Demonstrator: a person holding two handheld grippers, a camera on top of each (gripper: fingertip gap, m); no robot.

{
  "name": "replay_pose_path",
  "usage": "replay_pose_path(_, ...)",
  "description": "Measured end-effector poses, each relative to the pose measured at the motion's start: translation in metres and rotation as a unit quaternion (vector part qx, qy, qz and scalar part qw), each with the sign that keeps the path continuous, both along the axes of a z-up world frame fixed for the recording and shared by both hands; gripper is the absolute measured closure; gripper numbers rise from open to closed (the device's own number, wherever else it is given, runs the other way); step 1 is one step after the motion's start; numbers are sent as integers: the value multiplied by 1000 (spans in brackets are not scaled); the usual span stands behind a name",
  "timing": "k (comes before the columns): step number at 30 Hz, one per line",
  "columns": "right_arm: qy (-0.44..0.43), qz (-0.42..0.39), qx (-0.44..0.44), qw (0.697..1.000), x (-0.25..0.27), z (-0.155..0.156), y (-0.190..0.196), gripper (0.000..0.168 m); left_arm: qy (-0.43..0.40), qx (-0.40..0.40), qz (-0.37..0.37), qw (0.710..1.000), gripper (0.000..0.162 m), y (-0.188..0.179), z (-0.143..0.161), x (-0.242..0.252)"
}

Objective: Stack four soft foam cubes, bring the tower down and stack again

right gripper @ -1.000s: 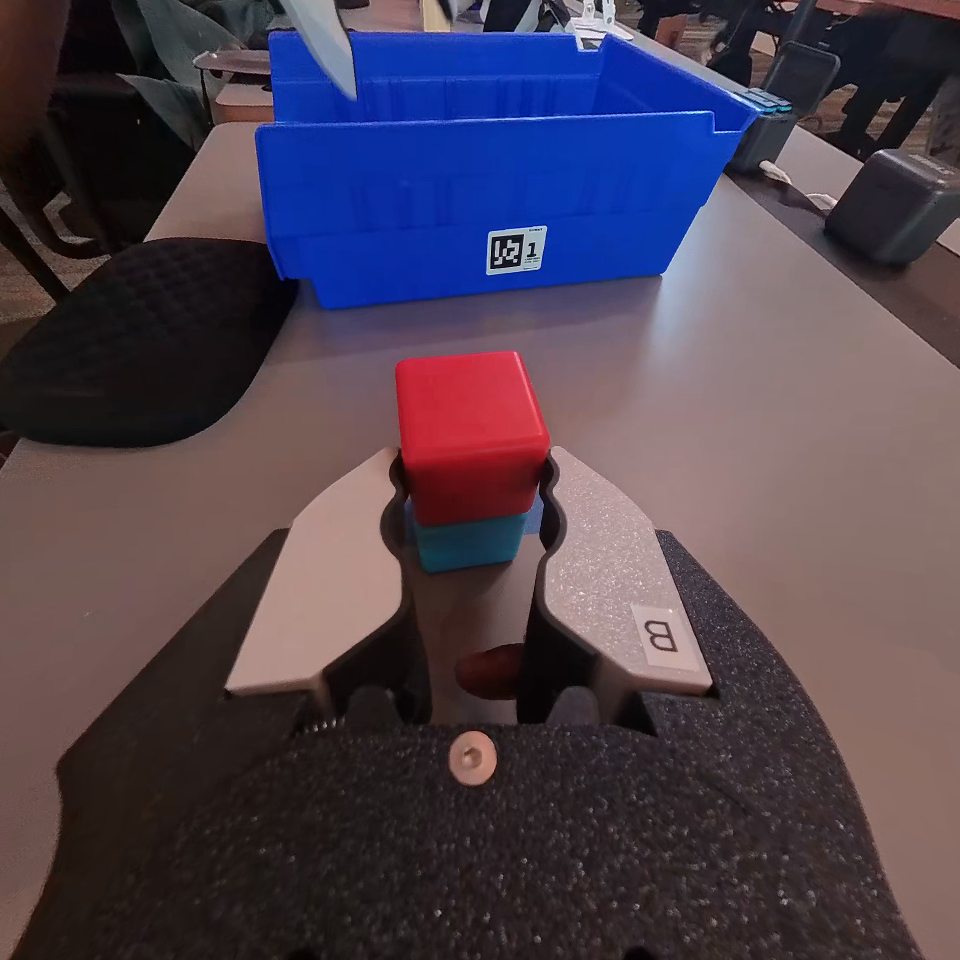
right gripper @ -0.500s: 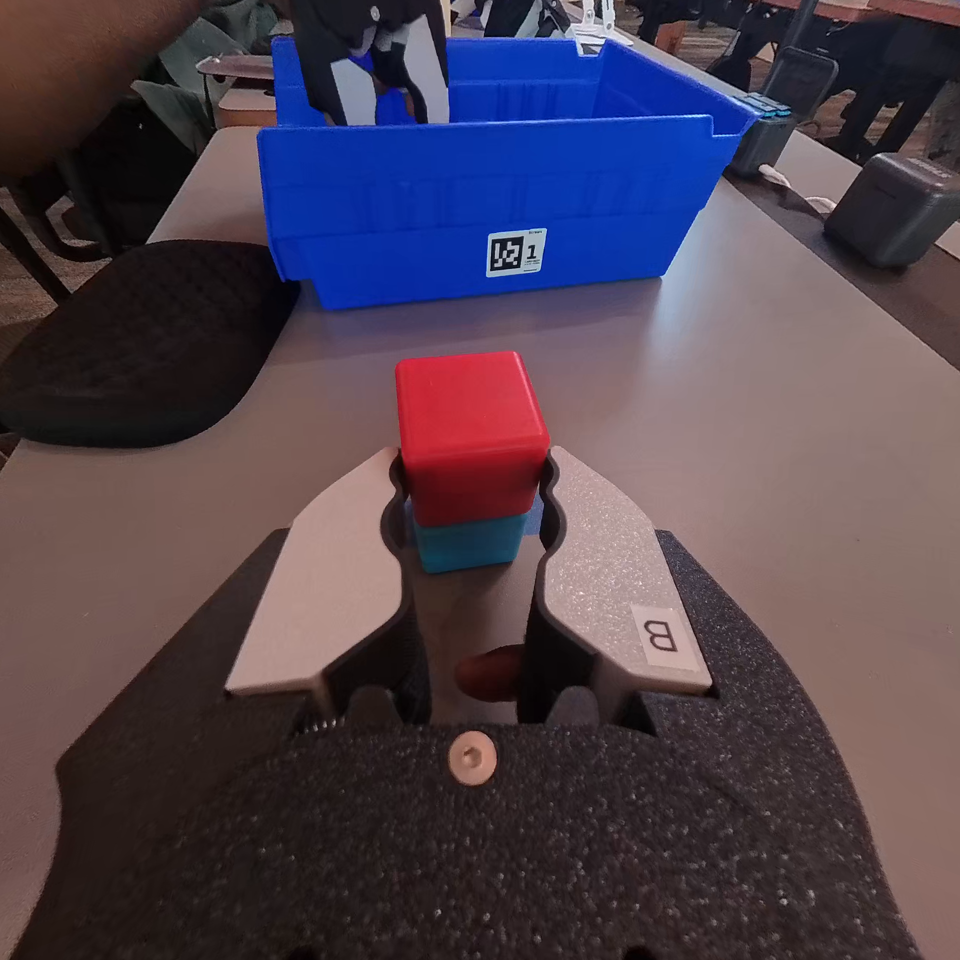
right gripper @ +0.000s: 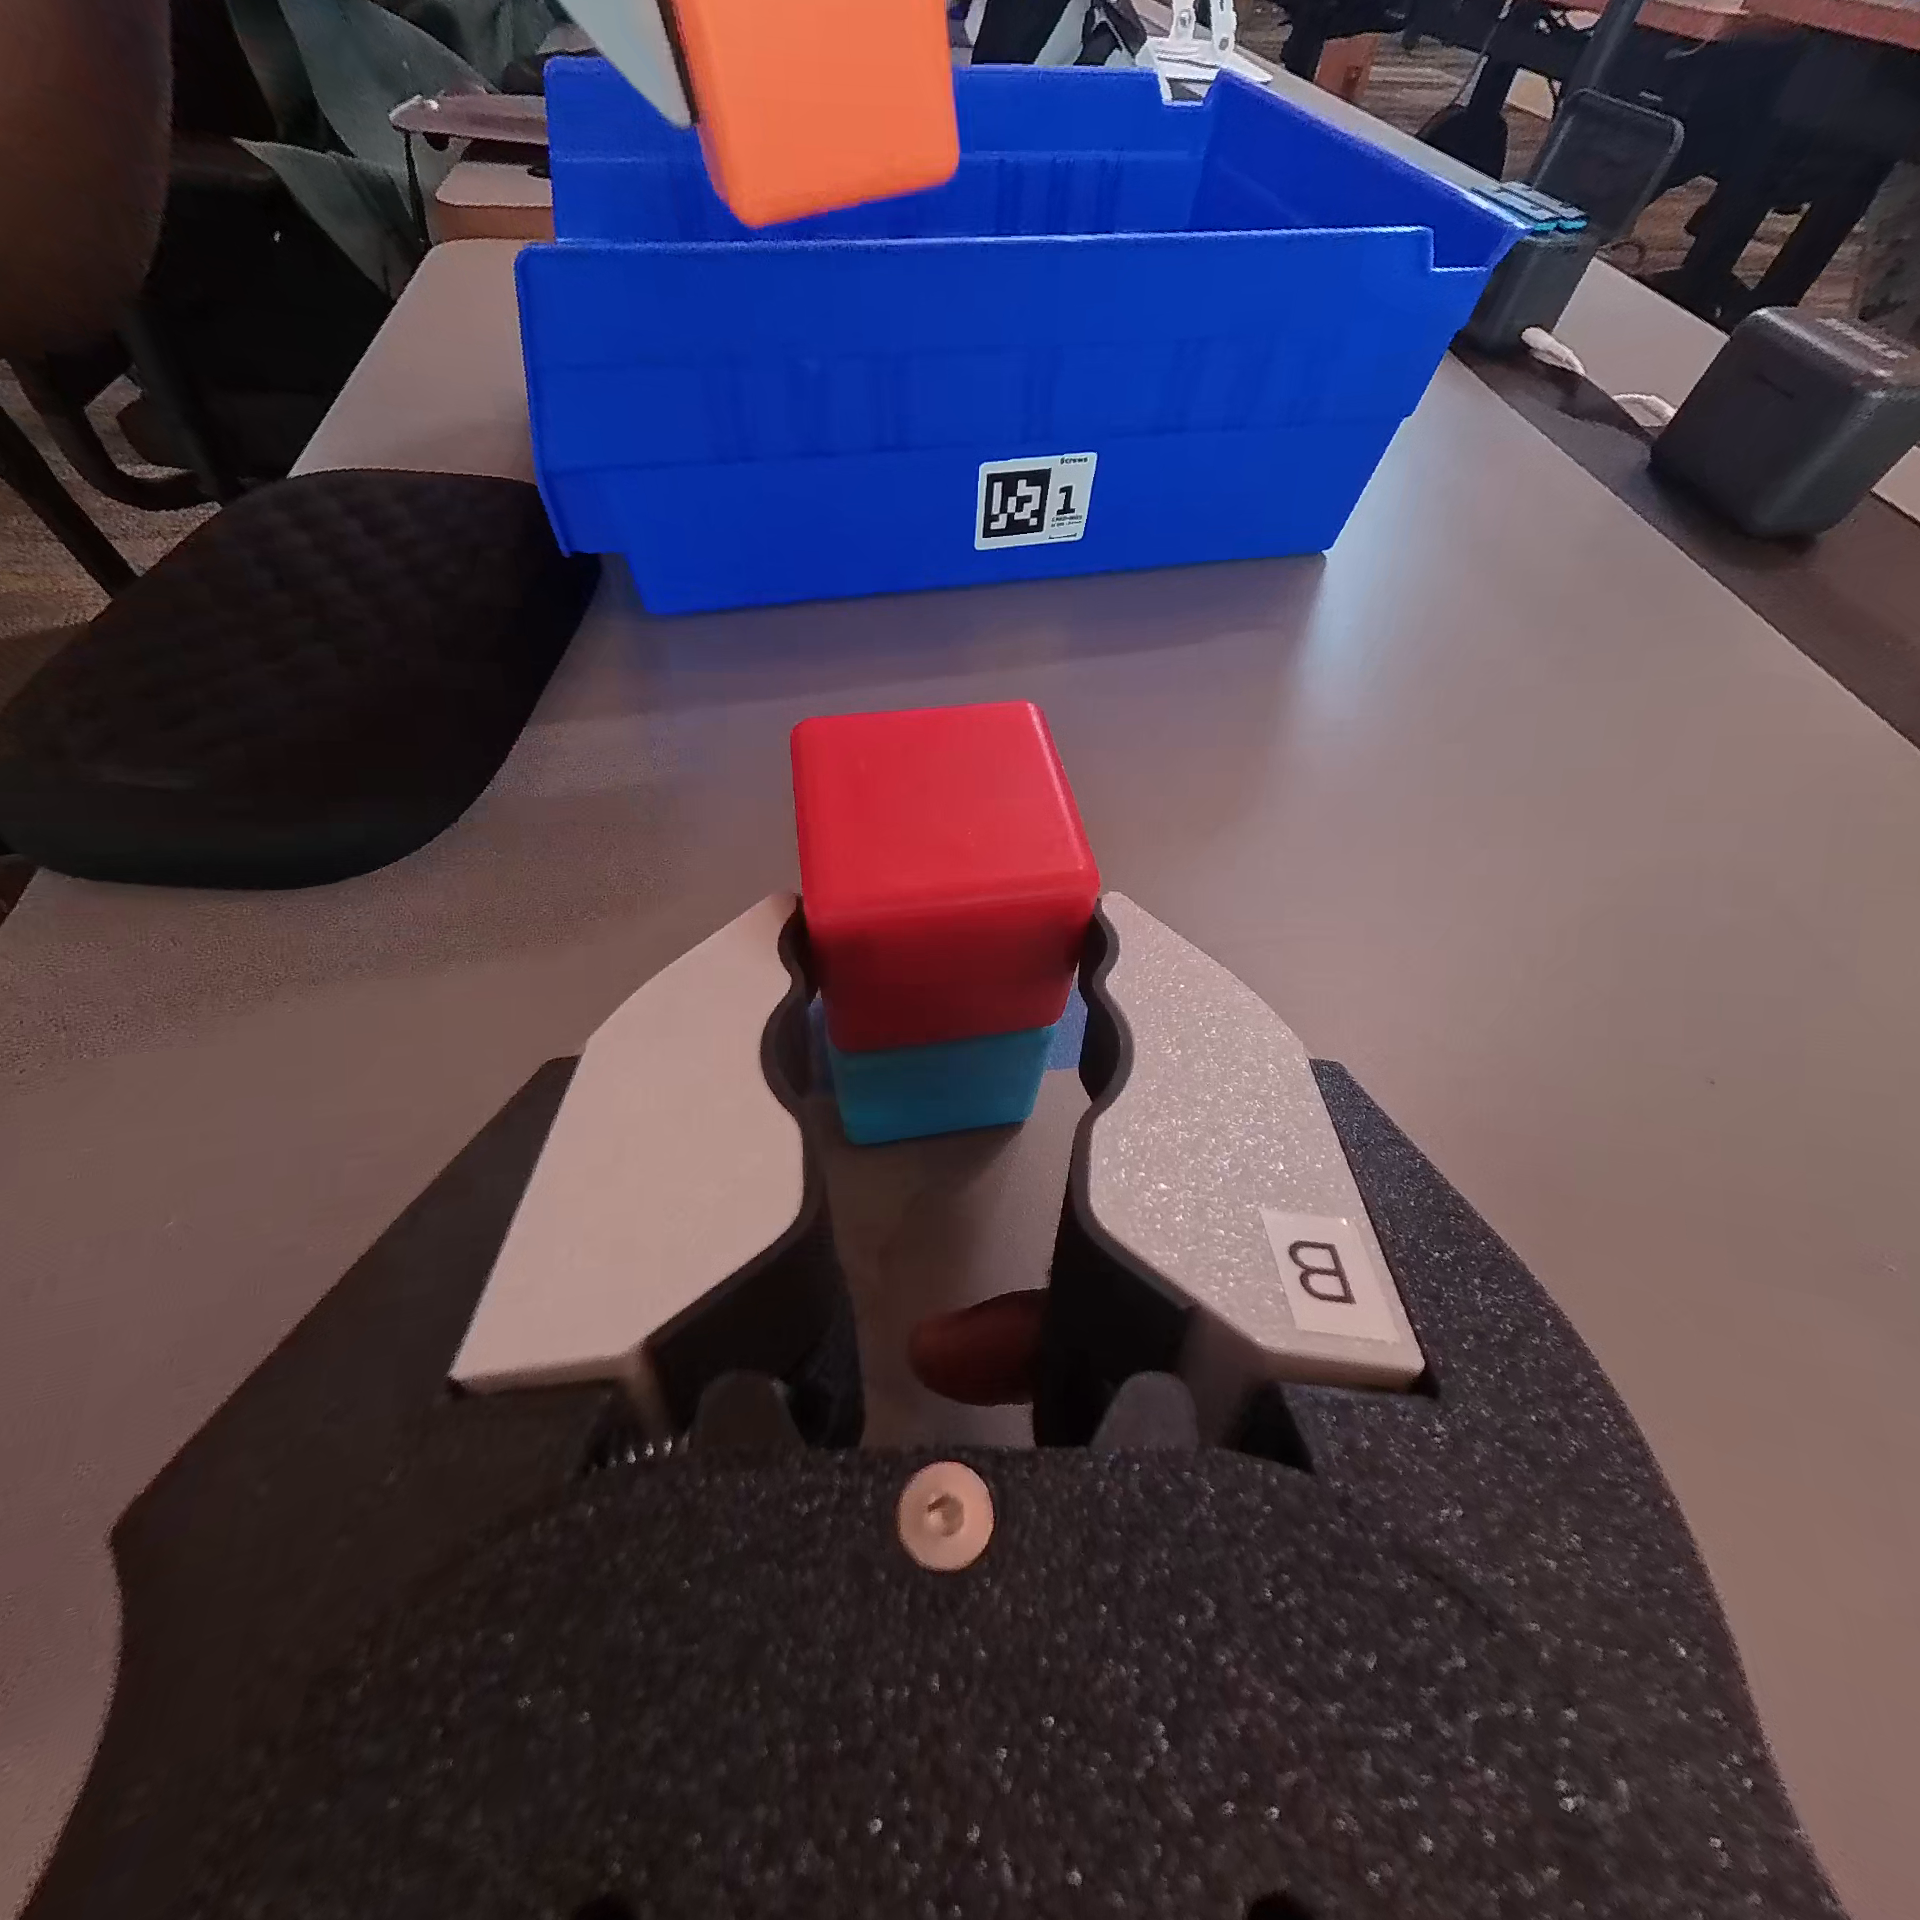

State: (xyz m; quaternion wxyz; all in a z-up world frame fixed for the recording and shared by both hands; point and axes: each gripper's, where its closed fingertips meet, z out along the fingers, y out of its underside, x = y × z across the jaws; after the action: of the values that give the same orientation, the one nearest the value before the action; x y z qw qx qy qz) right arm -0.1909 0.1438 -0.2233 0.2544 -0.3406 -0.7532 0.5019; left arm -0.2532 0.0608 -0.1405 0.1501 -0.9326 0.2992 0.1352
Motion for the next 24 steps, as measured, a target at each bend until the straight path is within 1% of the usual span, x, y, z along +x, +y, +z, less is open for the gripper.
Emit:
replay_pose_path(4, 0, 0, 1, 1000, 0, 0, 0, 119, 11, -16, -49, 999, 113, 39, -13, 26)
replay_pose_path(9, -1, 0, 2, 1000, 0, 0, 0, 119, -16, -34, -83, 996, 113, 70, -26, 50)
replay_pose_path(14, -1, 1, 4, 1000, 0, 0, 0, 119, -12, -60, -92, 994, 112, 80, -38, 55)
replay_pose_path(17, -1, 0, 4, 1000, 0, 0, 0, 119, -31, -57, -93, 994, 113, 83, -38, 62)
replay_pose_path(24, -3, -2, 2, 1000, 0, -1, 1, 119, -33, -60, -82, 994, 112, 86, -38, 65)
